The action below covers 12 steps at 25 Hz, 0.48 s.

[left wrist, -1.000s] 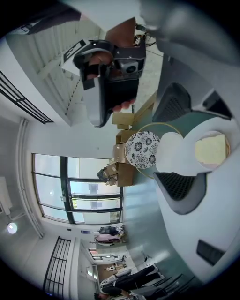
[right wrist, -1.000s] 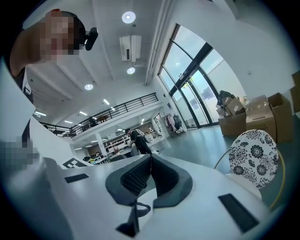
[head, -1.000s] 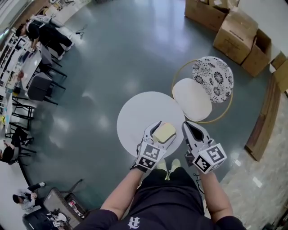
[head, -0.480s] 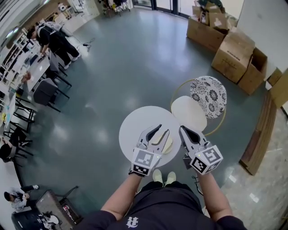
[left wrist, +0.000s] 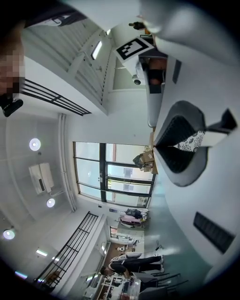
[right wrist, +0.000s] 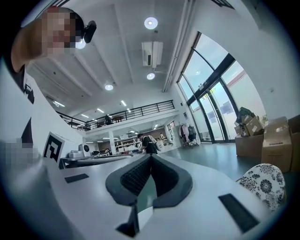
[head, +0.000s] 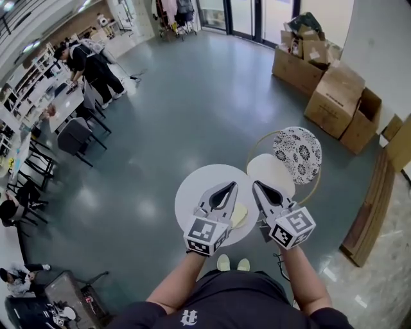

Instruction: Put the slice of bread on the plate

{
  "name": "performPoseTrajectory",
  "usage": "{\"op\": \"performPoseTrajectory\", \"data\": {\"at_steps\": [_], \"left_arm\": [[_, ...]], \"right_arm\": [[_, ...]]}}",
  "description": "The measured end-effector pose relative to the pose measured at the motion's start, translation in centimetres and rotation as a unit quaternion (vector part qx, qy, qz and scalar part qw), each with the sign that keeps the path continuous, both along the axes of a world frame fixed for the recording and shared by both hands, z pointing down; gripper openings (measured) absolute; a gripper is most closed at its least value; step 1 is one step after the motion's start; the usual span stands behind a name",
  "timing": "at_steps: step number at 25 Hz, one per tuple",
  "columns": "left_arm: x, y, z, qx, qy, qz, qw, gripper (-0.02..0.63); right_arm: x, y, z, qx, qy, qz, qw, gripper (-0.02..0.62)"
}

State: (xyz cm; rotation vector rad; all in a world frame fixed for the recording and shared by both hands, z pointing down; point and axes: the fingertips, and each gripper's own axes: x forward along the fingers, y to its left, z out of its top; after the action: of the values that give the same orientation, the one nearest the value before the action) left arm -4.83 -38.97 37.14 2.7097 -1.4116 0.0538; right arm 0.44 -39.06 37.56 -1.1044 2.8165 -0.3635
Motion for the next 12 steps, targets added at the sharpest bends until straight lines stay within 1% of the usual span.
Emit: {"op": "performPoseTrajectory", "data": {"at_steps": [6, 12], "left_arm": [[-0.1, 1.5, -2.2, 0.021, 0.013, -0.006, 0.9997, 0.006], [0.8, 2.4, -2.1, 0.018, 0.013, -0.006, 0.9997, 0.006]], "right_arm": [[-0.5, 1.4, -0.9, 0.002, -0.002, -0.009, 1.000, 0.006], [-0.2, 2.1, -0.6, -0.003, 0.010, -0.020, 1.000, 0.006]]}}
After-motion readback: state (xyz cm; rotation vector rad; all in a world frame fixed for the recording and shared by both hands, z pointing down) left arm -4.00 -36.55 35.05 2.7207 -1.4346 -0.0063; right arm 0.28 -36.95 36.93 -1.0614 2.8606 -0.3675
